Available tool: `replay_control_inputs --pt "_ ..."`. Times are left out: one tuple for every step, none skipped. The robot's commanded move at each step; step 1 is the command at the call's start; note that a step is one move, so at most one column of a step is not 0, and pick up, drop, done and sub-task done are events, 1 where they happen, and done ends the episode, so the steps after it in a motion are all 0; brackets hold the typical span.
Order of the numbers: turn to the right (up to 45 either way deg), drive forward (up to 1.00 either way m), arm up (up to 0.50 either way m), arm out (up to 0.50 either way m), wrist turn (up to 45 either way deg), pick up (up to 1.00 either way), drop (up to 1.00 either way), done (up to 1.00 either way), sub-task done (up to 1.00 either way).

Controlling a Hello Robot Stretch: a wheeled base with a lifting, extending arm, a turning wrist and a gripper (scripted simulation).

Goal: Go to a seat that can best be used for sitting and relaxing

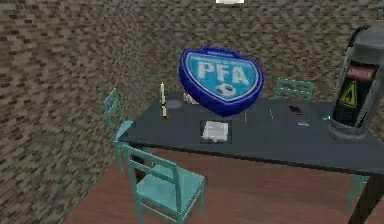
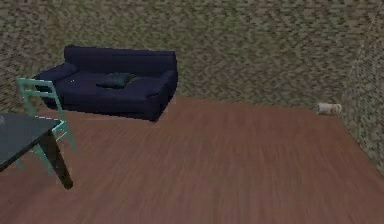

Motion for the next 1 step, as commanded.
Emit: replay_control_inputs --pt "0.0 0.00 0.00 0.00 0.0 0.00 0.00 1.00 0.00"
